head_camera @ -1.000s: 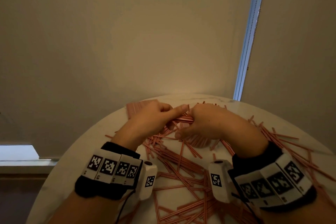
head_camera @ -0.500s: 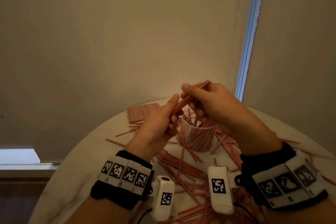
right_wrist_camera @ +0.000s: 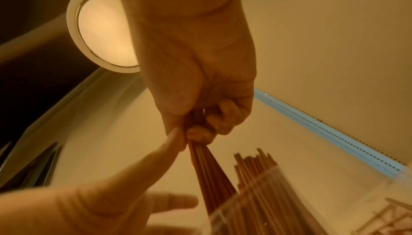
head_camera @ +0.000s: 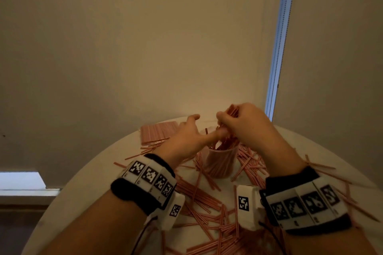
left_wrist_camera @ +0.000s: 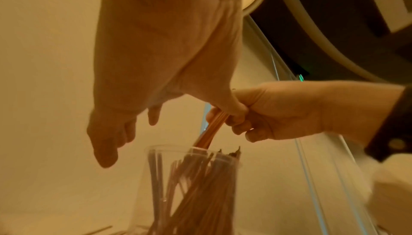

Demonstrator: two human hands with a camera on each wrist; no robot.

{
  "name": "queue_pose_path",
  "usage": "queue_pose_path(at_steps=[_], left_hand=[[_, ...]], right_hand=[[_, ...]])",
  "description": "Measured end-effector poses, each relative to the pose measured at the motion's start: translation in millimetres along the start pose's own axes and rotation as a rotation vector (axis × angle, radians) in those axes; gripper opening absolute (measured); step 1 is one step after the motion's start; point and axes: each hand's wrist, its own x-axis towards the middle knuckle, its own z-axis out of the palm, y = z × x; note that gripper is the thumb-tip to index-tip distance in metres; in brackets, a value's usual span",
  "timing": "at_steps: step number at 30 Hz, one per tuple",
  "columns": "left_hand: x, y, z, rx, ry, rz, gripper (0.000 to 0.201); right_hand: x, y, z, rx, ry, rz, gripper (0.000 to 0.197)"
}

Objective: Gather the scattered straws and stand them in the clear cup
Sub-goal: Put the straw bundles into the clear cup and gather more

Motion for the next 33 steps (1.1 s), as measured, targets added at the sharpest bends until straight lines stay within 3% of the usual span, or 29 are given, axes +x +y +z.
queue_pose_path(at_steps=[3,8,12,15,20,22,26,29,31,33], left_hand=[[13.1,7.3,6.9,0.219,-0.131,-0.023,0.133],[14.2,6.7,19.3,0.428,-0.13,-0.046,0.092],[12.9,1.9,22.5,0.375,-0.099,-0.033,0.102],[10.0,-1.8,22.2,0.357,-0.089,-0.022,0.107],[7.0,-5.9,22.4,0.341,-0.077,-0.012,0.119],[7.3,-7.0,23.0,0.322,-0.076,-0.009,0.119],[9.4,-8.9,22.6,0.306,-0.073,-0.007,0.122],[10.5,-10.2,22.3,0.301,-0.077,-0.006,0.123],[10.0,-10.1,22.2,0.31,-0.069,-0.003,0.125],[8.8,-9.1,22.8,0.317,-0.067,-0.003,0.127]], right_hand=[[5.1,8.5,20.9,-0.179,-0.122,-0.025,0.015],[8.0,21.6,34.6,-0.286,-0.052,-0.121,0.003],[10.2,25.0,35.9,-0.364,-0.104,-0.084,0.014],[11.0,22.0,33.2,-0.266,-0.073,-0.054,0.024],[7.1,20.2,22.4,-0.32,-0.064,-0.107,0.032],[3.2,19.6,18.4,-0.34,-0.127,-0.08,0.036],[-2.3,14.0,12.8,-0.513,-0.396,-0.004,0.041],[-5.1,8.3,2.9,-0.364,-0.389,0.028,0.046],[-5.1,7.0,0.1,-0.37,-0.366,0.036,0.038],[-2.0,8.8,0.3,-0.395,-0.27,0.038,0.016]])
